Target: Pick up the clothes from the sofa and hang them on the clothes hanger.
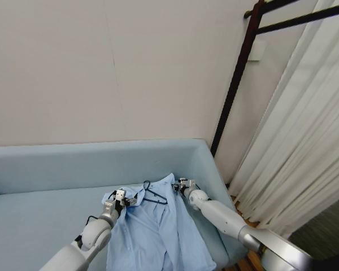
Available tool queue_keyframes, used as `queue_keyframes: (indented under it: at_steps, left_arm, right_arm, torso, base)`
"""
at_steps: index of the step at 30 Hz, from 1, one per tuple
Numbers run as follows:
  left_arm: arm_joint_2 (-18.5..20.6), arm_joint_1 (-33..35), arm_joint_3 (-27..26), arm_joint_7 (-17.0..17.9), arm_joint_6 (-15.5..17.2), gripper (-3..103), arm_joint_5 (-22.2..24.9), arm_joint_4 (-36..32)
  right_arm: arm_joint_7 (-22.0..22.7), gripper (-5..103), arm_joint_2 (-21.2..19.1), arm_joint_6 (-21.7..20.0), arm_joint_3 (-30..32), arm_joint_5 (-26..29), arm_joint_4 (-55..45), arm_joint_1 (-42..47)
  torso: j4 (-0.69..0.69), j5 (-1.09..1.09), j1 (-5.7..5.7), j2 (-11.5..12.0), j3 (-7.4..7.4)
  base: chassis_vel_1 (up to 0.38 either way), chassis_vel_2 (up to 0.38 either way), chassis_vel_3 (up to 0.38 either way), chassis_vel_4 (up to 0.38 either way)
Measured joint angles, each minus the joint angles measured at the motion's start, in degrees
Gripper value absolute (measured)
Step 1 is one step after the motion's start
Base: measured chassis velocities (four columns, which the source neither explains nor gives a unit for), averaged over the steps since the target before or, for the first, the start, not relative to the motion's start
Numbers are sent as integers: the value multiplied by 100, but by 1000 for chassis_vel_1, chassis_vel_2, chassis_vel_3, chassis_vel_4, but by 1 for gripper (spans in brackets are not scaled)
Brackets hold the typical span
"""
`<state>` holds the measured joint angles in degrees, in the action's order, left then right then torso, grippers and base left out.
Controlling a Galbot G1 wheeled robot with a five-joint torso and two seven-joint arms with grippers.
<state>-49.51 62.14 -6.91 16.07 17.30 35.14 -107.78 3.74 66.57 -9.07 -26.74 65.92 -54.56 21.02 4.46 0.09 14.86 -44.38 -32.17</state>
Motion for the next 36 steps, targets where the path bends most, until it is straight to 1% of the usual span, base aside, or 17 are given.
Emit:
queue_keyframes:
  at_steps: [1, 2, 3, 5, 7, 9, 12, 15, 18, 23, 26, 28, 29, 31, 34, 35, 36]
  left_arm:
    - [5, -6, 0, -3, 0, 100, 0, 10]
    - [5, -6, 0, -3, 0, 100, 0, 10]
    - [8, -20, -2, -7, -1, 100, 0, 26]
    - [5, -65, -3, -11, -4, 100, -1, 56]
    - [1, -78, -2, -14, -4, 100, -1, 64]
    - [-16, -145, 12, -20, -12, 100, -2, 111]
    - [-26, -172, 26, -22, -27, 100, -2, 139]
    - [-36, -200, 45, -33, -40, 100, -3, 175]
    - [-37, -207, 54, -36, -54, 100, -4, 185]
    - [-24, -211, 66, -38, -57, 100, -5, 169]
    - [-9, -194, 64, -39, -56, 100, -5, 150]
    - [-9, -190, 63, -39, -56, 100, -5, 150]
    - [-18, -184, 63, -39, -54, 100, -5, 152]
    - [-26, -183, 63, -39, -52, 100, -7, 156]
    - [-43, -182, 69, -36, -43, 100, -9, 169]
    - [-43, -182, 69, -36, -43, 100, -9, 169]
    - [-43, -182, 71, -35, -41, 100, -9, 171]
  right_arm:
    - [21, 10, -18, 5, 28, -1, -59, 9]
    - [21, 10, -18, 5, 28, -1, -59, 9]
    - [60, 4, -50, 6, 61, 6, -169, 16]
    - [150, 1, -175, 5, 108, 13, -549, 52]
    - [187, 1, -216, 1, 114, 12, -686, 75]
    - [337, 0, -474, -96, 122, 14, -1440, 225]
    - [364, 0, -623, -172, 110, 20, -1779, 302]
    - [514, 0, -931, -287, 67, 15, -2465, 521]
    - [617, 0, -1020, -389, 63, -3, -2692, 600]
    - [665, 0, -943, -398, 122, -359, -2281, 600]
    - [712, 16, -857, -406, 145, -401, -1964, 444]
    - [729, 16, -831, -412, 145, -392, -1918, 416]
    - [776, 27, -739, -437, 145, -321, -1810, 338]
    - [803, 27, -681, -448, 145, -286, -1738, 293]
    - [821, 43, -414, -456, 145, -261, -1363, 142]
    - [821, 43, -414, -456, 145, -261, -1363, 142]
    - [817, 48, -316, -456, 146, -264, -1199, 79]
  torso:
    - [0, 0, 0, 0, 0]
    - [0, 0, 0, 0, 0]
    - [0, 0, 0, 0, 0]
    - [-1, 0, 0, 0, 0]
    - [-1, 0, 0, 0, 0]
    - [-1, 0, 0, 0, 1]
    - [0, -2, 0, 0, 1]
    - [1, 0, 0, 0, 1]
    - [1, 0, 0, 0, 1]
    - [0, 0, 0, 0, 0]
    - [0, -1, 0, 0, 0]
    - [0, -1, 0, 0, 0]
    - [0, 0, 0, 0, 1]
    - [0, -1, 0, 0, 1]
    - [-1, 0, 0, 0, 0]
    - [-1, 0, 0, 0, 0]
    - [-1, -1, 0, 0, 0]
  base:
    - [0, 0, 0, 0]
    - [0, 0, 0, 0]
    - [0, 0, 0, 0]
    - [0, 0, 0, 0]
    - [0, 0, 0, 0]
    - [0, 0, 0, 0]
    - [0, 0, 0, 0]
    - [0, 0, 0, 0]
    - [0, 0, 0, 0]
    - [0, 0, 0, 0]
    - [0, 0, 0, 0]
    - [0, 0, 0, 0]
    - [0, 0, 0, 0]
    - [0, 0, 0, 0]
    - [0, 0, 0, 0]
    - [0, 0, 0, 0]
    - [0, 0, 0, 0]
